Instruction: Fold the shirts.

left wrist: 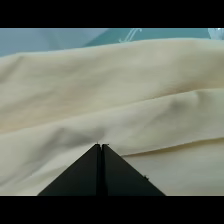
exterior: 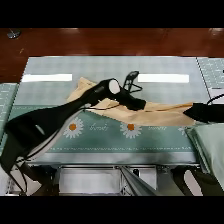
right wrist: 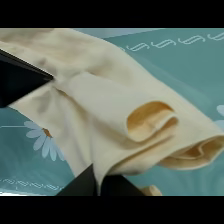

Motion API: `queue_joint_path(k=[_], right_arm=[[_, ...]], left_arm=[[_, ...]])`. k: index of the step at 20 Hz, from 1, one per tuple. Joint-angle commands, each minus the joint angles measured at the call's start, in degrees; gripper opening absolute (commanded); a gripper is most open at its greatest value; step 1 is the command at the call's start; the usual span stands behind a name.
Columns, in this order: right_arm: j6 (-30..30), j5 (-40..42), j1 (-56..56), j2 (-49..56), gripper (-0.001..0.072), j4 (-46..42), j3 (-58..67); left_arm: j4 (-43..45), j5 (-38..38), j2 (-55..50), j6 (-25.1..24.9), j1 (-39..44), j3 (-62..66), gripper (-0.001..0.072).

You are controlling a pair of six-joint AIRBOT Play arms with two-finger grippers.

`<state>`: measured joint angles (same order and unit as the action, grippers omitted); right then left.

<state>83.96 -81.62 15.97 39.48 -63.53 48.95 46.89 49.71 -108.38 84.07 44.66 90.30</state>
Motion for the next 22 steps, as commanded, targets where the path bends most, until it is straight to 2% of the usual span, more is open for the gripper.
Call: queue_joint_path(k=[1,4,6,11,13,14,18,22], right_arm=[[0.79,-0.2,-0.09,-1.95,0.0022,2.34,-0.5],[0.66,0.04,-0.09,-1.9,0.0022,2.4,-0.48],[0.66,0.48,-0.13,-1.9,0.0022,2.91,-0.31],[-0.9,0.72,-0.22,2.12,0.0022,11.72,3.56],[-1.75,0.87,-4.61,6.97,0.0022,13.62,8.46],[-1.77,1.16,-8.79,10.45,0.0022,13.6,11.91],[0.22,8.26,-24.98,27.08,0.0022,13.6,26.32],[2.67,11.87,-36.41,46.77,0.0022,13.77,43.65]], left_arm=[[-3.39,2.05,-7.23,2.62,5.6,5.66,0.0028],[-6.88,4.66,-8.15,1.64,7.48,8.13,0.0028],[-6.8,8.31,-7.37,0.42,4.61,11.23,0.0028],[-0.98,20.63,1.64,-0.04,-14.75,13.97,0.0028],[-0.81,26.45,7.43,-0.9,-24.57,13.55,0.0029],[-0.76,26.91,11.67,-1.73,-29.16,11.76,0.0029],[-0.74,22.95,33.44,-8.59,-41.46,-5.7,0.0029],[0.0,16.59,57.59,-10.08,-49.11,-34.14,0.0029]])
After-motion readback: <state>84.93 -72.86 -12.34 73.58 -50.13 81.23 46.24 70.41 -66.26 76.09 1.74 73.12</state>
